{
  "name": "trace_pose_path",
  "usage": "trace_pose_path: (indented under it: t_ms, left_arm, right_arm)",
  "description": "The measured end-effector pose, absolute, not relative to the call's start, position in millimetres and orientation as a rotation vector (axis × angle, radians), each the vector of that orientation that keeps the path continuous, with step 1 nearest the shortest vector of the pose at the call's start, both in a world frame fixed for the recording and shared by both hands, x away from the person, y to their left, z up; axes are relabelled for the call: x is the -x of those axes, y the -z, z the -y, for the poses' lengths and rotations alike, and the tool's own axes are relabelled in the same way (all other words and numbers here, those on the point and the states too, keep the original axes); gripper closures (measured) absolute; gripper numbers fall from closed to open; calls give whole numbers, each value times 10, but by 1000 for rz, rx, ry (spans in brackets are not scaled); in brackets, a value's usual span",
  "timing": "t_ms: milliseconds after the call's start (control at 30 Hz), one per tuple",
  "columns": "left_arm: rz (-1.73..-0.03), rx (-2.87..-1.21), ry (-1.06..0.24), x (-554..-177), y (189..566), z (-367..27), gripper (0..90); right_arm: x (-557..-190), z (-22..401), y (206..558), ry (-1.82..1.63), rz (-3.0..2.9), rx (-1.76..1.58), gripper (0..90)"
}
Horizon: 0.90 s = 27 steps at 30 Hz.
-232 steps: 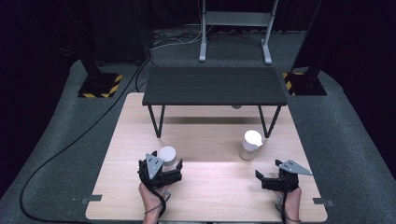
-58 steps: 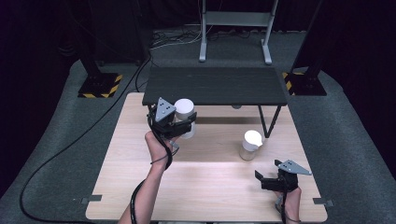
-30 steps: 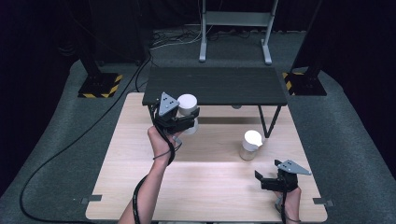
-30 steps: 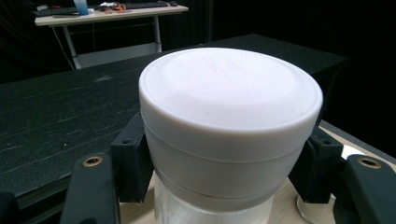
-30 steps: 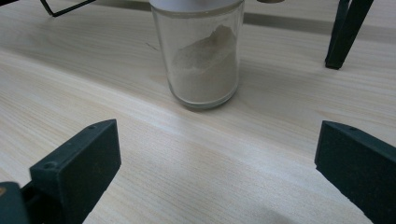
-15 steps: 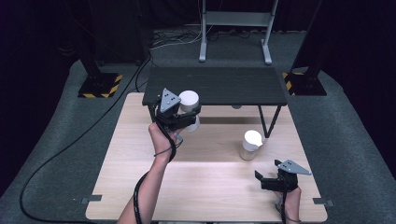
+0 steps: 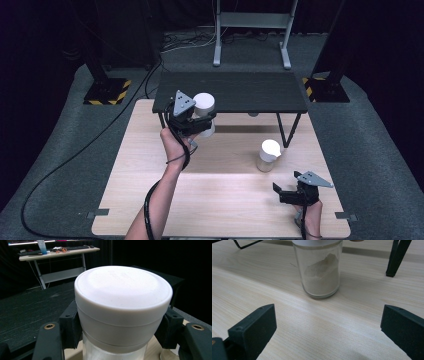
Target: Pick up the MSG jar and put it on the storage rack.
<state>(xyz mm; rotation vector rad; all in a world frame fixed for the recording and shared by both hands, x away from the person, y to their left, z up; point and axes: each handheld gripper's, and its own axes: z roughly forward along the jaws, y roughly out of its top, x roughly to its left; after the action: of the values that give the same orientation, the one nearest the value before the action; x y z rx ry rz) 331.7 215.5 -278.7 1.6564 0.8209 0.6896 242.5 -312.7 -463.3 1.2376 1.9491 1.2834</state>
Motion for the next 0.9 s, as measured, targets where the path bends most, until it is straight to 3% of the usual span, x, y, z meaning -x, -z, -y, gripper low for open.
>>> trace_pose_path:
  t_ms: [900]
  left_arm:
    - [-813, -1647, -710, -3398, 2647, -2085, 342]
  right_arm:
    - [-2433, 3129, 4630, -1282, -1953, -1238, 0]
